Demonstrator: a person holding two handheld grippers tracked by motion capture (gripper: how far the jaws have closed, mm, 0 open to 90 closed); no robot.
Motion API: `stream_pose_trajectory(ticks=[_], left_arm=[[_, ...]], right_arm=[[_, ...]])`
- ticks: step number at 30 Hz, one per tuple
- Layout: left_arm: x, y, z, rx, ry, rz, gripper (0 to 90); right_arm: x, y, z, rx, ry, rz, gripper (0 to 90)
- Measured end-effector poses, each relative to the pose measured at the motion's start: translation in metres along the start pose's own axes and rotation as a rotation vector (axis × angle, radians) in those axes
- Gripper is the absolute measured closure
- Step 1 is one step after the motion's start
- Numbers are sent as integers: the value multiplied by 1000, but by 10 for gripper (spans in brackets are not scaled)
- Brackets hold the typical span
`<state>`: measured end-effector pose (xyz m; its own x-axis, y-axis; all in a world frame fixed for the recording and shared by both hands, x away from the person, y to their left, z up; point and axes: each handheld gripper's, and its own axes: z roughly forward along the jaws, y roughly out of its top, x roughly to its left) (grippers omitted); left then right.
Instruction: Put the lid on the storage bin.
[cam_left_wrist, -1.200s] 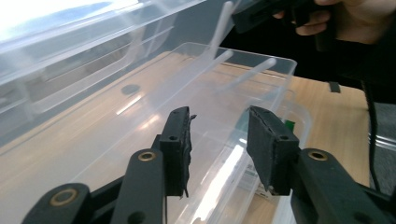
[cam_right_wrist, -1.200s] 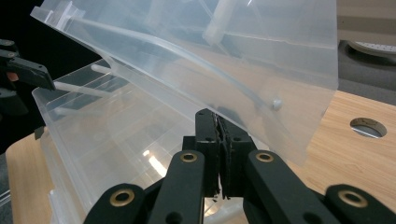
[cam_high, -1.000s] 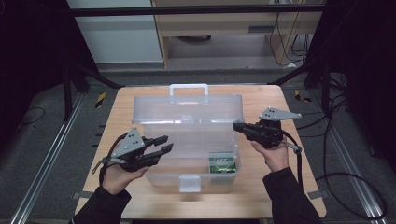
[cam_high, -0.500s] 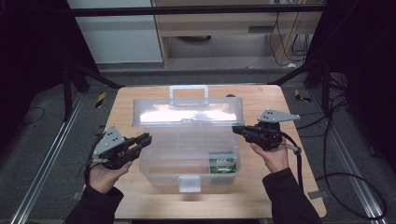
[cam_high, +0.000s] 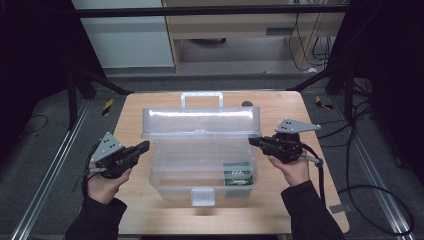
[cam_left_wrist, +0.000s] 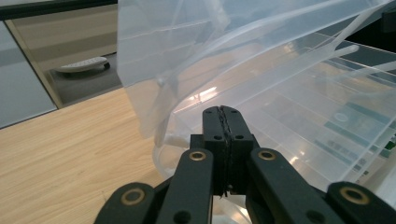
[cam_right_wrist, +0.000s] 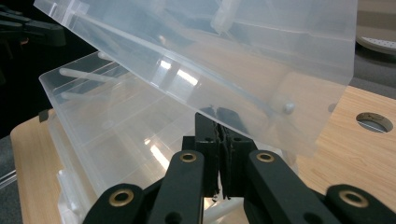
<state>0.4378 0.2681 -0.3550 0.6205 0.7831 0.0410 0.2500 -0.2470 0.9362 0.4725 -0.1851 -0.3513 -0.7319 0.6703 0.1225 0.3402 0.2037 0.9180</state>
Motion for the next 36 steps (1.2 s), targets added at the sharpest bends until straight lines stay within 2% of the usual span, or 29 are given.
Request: stream_pose_trajectory(ticks=[10, 24, 32, 36], left_arm=[[3, -2, -2, 4, 1, -15, 891], [2, -19, -4, 63, -25, -12, 891], [1, -34, 0, 124, -12, -15, 891], [3, -39, 2, 137, 1, -15, 891]], right_arm=[[4, -4, -6, 32, 7, -16, 881], [5, -23, -17, 100, 3, -15, 882], [5, -38, -21, 140, -3, -7, 879], [6, -42, -20, 162, -10, -15, 876]])
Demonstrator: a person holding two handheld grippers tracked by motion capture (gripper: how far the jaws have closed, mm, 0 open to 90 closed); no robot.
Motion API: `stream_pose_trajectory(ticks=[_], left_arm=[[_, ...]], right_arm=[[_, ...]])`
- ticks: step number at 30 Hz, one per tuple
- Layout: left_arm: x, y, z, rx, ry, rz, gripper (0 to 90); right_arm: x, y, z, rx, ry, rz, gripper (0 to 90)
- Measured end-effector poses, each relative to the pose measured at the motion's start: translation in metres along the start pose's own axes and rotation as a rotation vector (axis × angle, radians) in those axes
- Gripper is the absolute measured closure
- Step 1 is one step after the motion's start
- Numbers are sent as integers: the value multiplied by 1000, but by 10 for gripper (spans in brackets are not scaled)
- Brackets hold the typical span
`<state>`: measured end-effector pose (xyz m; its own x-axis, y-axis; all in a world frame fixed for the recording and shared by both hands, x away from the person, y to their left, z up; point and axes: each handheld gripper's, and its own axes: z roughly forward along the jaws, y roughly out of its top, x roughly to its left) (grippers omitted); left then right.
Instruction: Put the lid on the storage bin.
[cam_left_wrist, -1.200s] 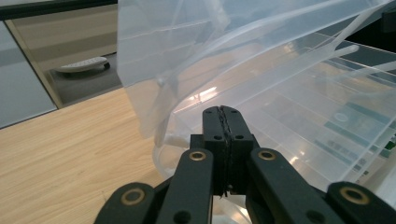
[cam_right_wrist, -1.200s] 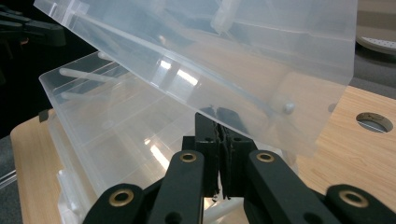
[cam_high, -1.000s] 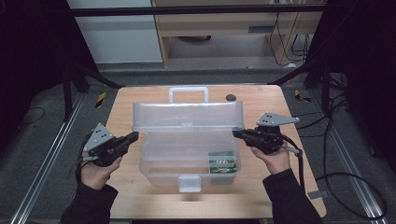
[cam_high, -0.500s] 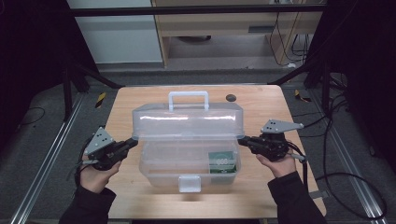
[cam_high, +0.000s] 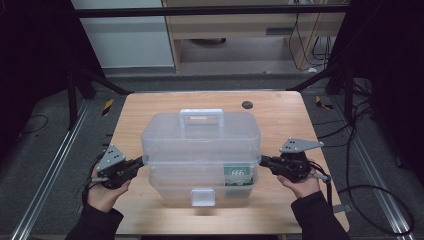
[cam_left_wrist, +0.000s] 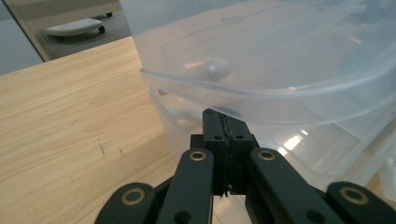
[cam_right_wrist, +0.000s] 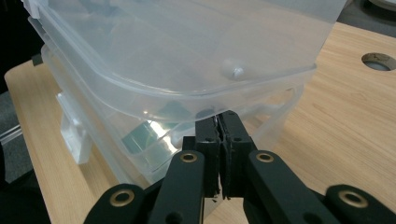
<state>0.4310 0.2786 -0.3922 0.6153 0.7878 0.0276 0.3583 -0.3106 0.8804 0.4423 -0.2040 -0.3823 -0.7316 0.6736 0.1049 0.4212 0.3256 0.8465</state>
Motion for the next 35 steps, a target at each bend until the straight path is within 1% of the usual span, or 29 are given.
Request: stream_pose_trajectory(ticks=[2, 3, 6, 8, 10, 11, 12, 13, 14, 16, 17, 18, 19, 20, 21, 23, 25, 26, 29, 30, 31, 32, 33, 34, 35], left_arm=[[2, -3, 2, 11, 8, 0, 891], [2, -5, 4, 16, 10, -4, 890], [6, -11, 8, 36, 16, -10, 890], [9, -13, 9, 38, 17, -20, 890], [10, -15, 10, 44, 30, -17, 889], [10, -15, 11, 46, 40, -16, 888], [11, -17, 12, 51, 58, -5, 885], [13, -18, 13, 55, 70, -1, 881], [15, -21, 15, 55, 83, -3, 875], [18, -25, 18, 54, 102, -10, 860], [20, -27, 19, 57, 113, -8, 850], [22, -30, 21, 55, 128, -18, 836], [24, -31, 22, 55, 133, -22, 822], [26, -33, 23, 54, 141, -27, 808], [27, -35, 24, 53, 150, -31, 785], [30, -38, 25, 59, 158, -36, 757], [33, -40, 26, 54, 173, -48, 727], [34, -41, 26, 50, 184, -52, 705], [39, -44, 28, 42, 221, -58, 611], [41, -46, 28, 40, 234, -63, 590], [42, -47, 29, 42, 240, -65, 553], [43, -49, 30, 44, 248, -63, 530], [46, -51, 31, 45, 254, -62, 508], [47, -52, 32, 52, 257, -62, 489], [48, -53, 32, 54, 260, -64, 482]], right_arm=[[0, -2, 2, 11, -2, -7, 871], [0, -4, 4, 21, -3, -3, 871], [-1, -9, 8, 55, -15, -13, 871], [-2, -13, 11, 89, -33, -24, 873], [-4, -16, 14, 127, -59, -44, 878], [-6, -19, 15, 125, -56, -37, 879], [-7, -20, 16, 122, -50, -24, 879], [-9, -22, 16, 131, -60, -21, 879], [-11, -23, 17, 136, -76, -24, 879], [-13, -25, 16, 125, -102, -15, 879], [-15, -25, 16, 120, -123, -12, 876], [-17, -27, 16, 112, -144, -5, 868], [-19, -29, 16, 97, -173, 2, 859], [-21, -30, 16, 94, -194, 7, 850], [-24, -32, 16, 84, -216, 23, 836], [-29, -37, 16, 67, -253, 36, 798], [-34, -41, 15, 56, -284, 56, 784], [-37, -43, 15, 47, -300, 61, 755], [-45, -50, 16, 25, -360, 63, 622], [-48, -52, 16, 23, -369, 70, 587], [-51, -55, 17, 24, -382, 88, 540], [-53, -57, 18, 26, -395, 93, 501], [-55, -59, 19, 38, -405, 111, 477], [-58, -61, 21, 62, -416, 116, 455], [-60, -63, 22, 74, -431, 121, 431]])
